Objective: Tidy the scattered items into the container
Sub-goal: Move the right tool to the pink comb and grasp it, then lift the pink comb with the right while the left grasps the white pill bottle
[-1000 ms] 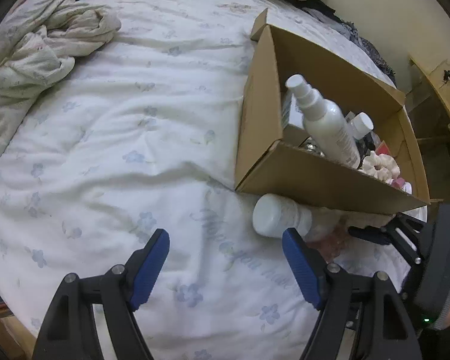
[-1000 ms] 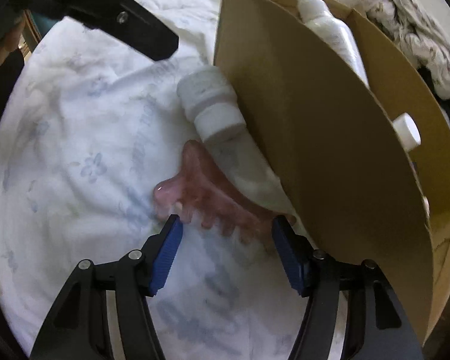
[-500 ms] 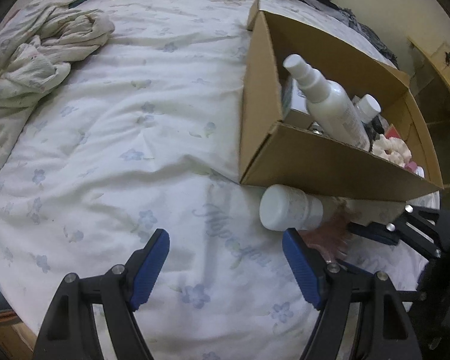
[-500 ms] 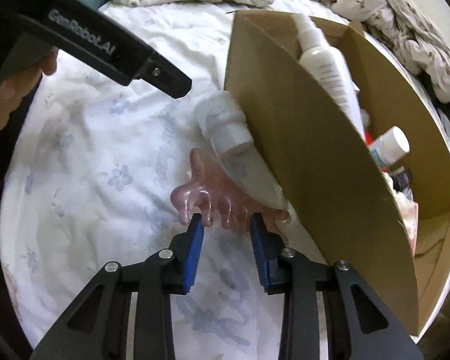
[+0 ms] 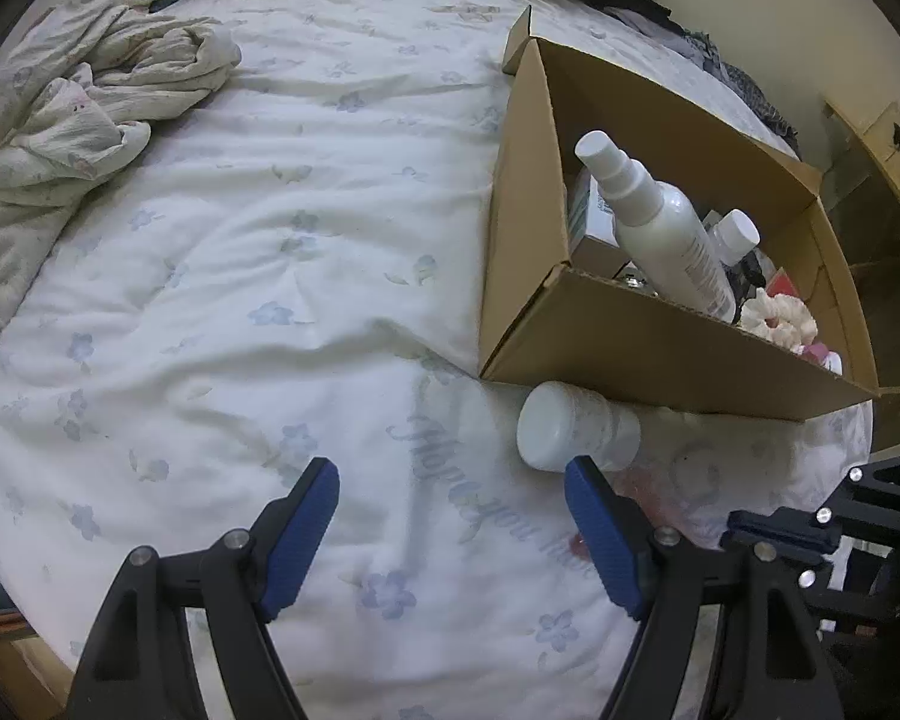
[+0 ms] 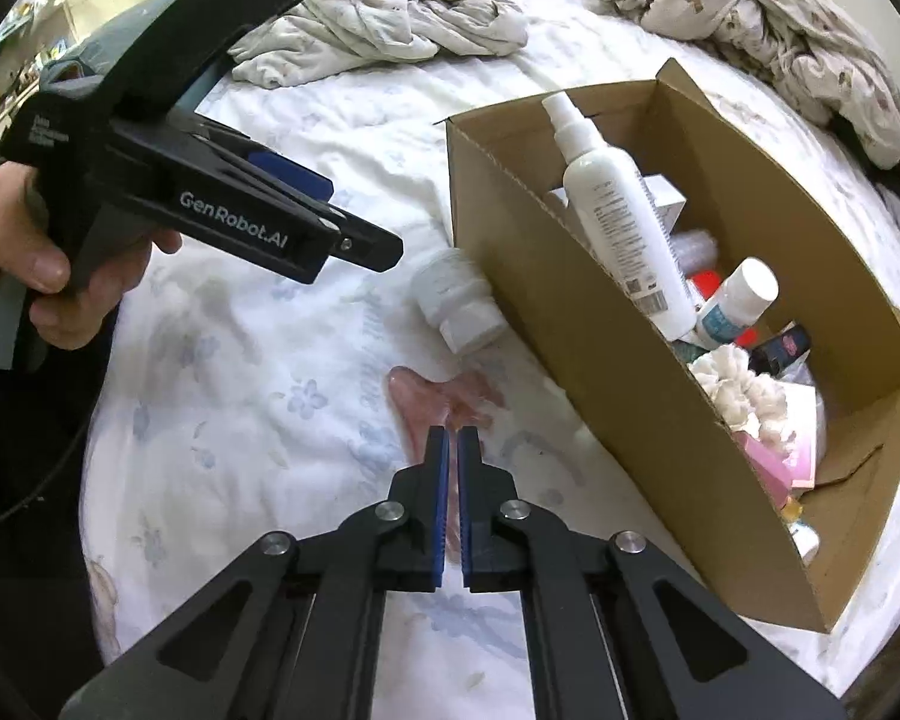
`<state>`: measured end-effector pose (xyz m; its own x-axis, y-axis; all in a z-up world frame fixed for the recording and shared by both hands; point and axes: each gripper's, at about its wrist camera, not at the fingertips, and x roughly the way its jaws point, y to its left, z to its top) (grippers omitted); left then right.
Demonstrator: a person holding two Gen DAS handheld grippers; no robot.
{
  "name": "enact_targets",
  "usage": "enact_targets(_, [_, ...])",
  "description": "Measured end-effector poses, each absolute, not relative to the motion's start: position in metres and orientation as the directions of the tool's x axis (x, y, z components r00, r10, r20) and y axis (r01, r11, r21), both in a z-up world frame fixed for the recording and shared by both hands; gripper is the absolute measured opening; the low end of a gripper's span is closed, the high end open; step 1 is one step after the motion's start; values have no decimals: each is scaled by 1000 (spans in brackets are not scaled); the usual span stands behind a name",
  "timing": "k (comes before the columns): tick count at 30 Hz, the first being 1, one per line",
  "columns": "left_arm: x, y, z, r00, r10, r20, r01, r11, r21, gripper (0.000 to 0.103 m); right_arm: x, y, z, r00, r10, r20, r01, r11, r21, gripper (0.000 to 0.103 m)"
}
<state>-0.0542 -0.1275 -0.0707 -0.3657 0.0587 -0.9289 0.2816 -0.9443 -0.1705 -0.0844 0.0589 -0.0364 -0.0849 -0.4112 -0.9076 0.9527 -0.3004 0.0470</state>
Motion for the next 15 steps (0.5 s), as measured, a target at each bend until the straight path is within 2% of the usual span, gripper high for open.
enact_targets(1, [-54, -127, -70, -365, 56, -929, 280, -945, -167, 78, -95, 72, -44, -56, -402, -914, 940, -330, 88, 6])
enact_targets(2, [-53, -126, -70, -364, 53, -930, 279, -946, -164, 78, -104, 81, -50, -31, -391, -920, 926, -358, 121, 18])
enact_targets(3, [-53, -125, -70, -363, 51, -930, 277, -947, -160, 78, -106, 82, -53, -19, -379, -925, 916, -378, 136, 38])
enact_targets(5, [-51, -122, -69, -362, 45, -931, 278, -948, -154, 78, -100, 89, -60, -9, -360, -933, 900, -409, 150, 68])
enact_targets(14, [-56, -114, -78, -340, 38, -940, 263, -955, -134, 78, -81, 64, -97, -94, -288, -953, 928, -373, 21, 66])
enact_targets(15, [-55, -113, -78, -341, 34, -940, 259, -957, -128, 78, -79, 64, -94, -112, -302, -947, 929, -371, 8, 59])
